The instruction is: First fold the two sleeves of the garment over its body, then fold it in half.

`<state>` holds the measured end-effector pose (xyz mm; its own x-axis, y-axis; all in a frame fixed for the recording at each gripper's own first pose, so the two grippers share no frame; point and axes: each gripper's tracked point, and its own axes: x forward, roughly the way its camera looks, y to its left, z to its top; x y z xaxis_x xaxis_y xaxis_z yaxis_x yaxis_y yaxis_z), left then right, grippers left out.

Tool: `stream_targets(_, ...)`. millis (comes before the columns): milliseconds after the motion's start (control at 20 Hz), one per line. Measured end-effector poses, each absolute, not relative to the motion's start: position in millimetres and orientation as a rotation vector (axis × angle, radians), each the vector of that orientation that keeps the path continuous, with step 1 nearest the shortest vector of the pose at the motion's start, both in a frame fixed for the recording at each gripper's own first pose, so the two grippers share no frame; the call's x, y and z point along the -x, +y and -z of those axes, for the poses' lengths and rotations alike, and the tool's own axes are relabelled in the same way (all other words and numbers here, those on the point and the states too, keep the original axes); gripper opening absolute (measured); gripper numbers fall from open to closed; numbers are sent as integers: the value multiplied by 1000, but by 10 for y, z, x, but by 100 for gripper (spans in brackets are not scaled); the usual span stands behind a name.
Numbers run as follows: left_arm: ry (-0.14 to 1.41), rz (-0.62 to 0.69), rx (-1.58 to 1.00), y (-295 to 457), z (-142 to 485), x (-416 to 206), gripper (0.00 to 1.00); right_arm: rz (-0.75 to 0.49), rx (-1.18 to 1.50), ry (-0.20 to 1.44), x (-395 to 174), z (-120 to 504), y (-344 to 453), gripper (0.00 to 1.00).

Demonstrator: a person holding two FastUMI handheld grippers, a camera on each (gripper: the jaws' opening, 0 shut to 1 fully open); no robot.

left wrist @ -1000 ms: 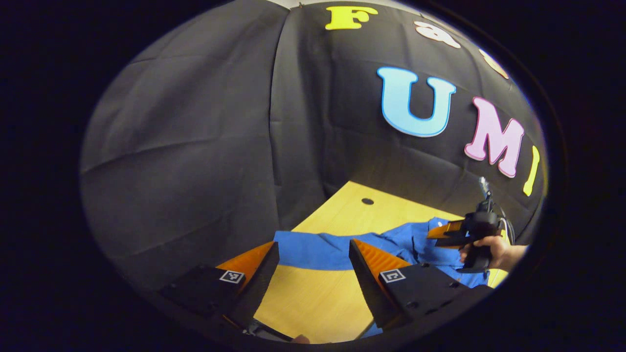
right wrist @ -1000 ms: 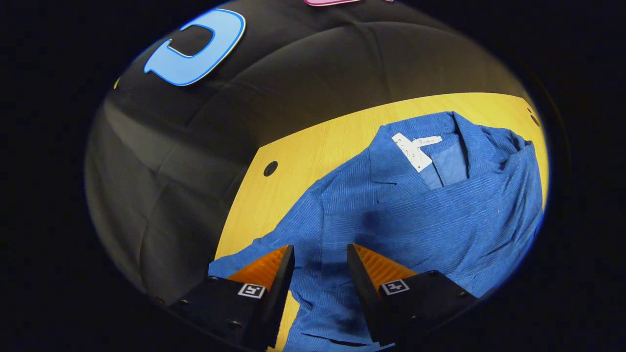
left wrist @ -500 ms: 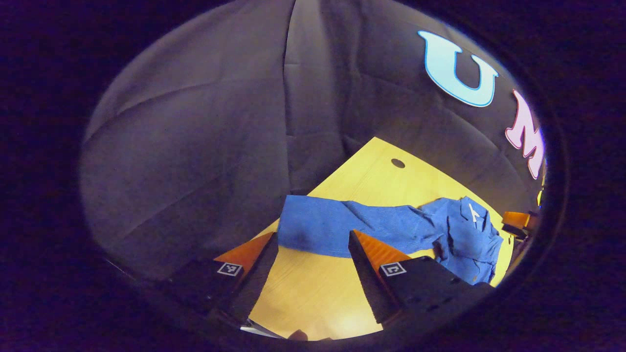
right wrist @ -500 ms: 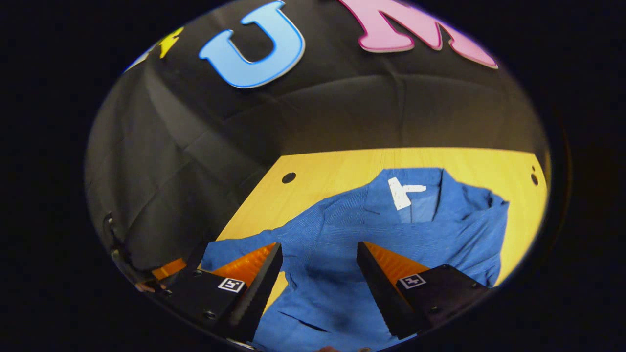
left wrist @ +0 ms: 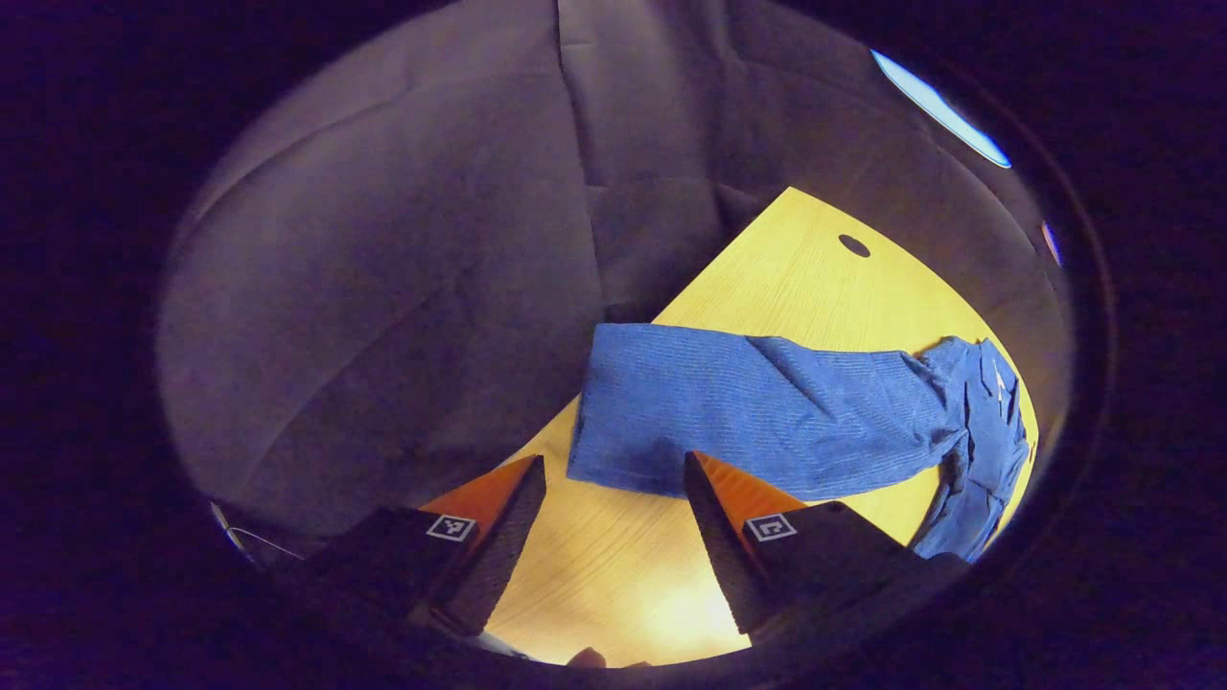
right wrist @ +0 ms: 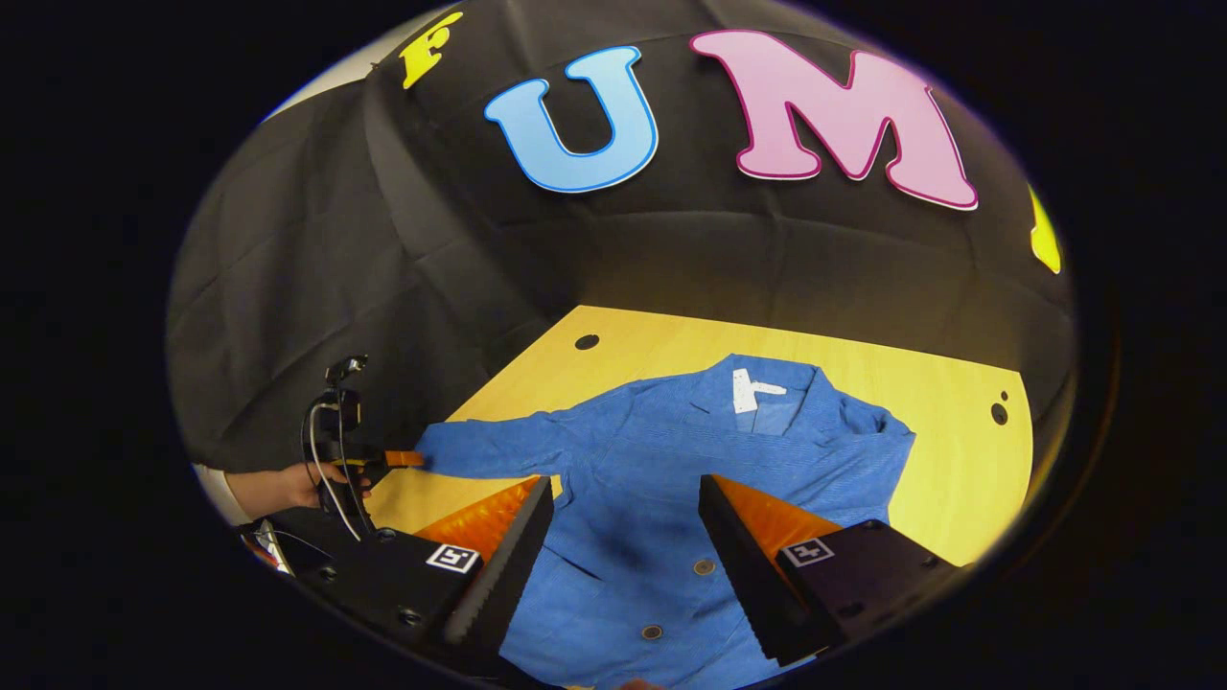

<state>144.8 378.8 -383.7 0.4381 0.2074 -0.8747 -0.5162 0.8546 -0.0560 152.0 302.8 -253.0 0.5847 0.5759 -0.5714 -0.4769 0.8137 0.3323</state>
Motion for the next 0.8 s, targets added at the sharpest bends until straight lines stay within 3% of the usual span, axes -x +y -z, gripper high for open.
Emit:
stream_targets(300, 1056, -441, 340, 3812, 3894, -1472, 85, -588, -150, 724, -1433, 2540, 2917, 98)
stream_targets(500, 1076, -353, 281, 3843, 3937, -1482, 86, -579, -212, 758, -1321, 2581, 2944, 98)
stream_targets(550, 1091, -331, 268, 3841, 3915, -1493, 77, -574, -218, 763, -1311, 2595, 2937, 98)
stream_targets(750, 1069, -286, 339, 3866, 3825, -1522, 20, -566, -214, 773, -1231, 2614, 2888, 98)
stream_targets(800, 1045, -269, 383, 3864, 3831, -1579, 19, -566, -211, 772, -1212, 2611, 2878, 98)
